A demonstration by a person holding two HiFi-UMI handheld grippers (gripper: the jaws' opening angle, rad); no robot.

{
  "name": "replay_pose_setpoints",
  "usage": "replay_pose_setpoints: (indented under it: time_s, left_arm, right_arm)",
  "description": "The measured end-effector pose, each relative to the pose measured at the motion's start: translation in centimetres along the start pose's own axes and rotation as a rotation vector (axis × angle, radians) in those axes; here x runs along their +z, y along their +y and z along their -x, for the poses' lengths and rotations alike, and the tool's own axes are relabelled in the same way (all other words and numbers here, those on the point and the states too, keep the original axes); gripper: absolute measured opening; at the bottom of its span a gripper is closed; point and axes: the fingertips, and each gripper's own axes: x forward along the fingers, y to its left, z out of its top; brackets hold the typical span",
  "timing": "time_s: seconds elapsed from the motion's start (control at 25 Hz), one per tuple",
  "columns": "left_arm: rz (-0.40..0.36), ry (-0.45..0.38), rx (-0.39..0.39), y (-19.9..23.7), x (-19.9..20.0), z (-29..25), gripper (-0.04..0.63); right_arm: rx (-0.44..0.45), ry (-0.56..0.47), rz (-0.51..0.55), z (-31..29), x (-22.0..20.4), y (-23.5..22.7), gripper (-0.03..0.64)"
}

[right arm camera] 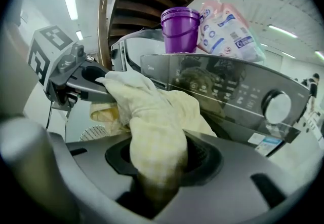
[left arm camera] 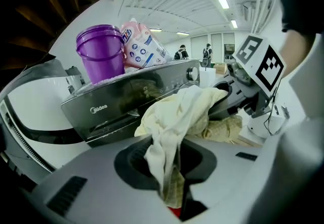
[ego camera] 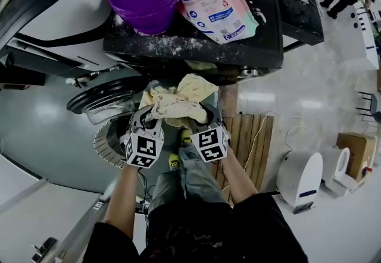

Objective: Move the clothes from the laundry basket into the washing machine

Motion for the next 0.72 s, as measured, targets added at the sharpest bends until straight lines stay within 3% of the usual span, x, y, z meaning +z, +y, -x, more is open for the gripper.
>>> replay_pose_setpoints:
  time_s: [0.24, 0.4, 0.72]
  left_arm:
    - [0.021, -0.059, -0.046, -2.5, 0.8, -2.0, 0.079]
    - [-0.012, -0.094, -0.083, -4.1, 0.5, -2.7, 0.078]
    - [-0.005, -0.183, -0.056, -3.4, 0.3, -4.5, 0.08]
  right_arm:
    - [-0.112, -0.027, -0.079, 1.2, -2.2, -2.4, 0.175]
    - [-0.17, -0.033, -0.12, 1.9, -3.7, -3.1, 0.175]
    - [-0.247, -0.101, -0.143, 0.3, -4.6, -4.1, 0.176]
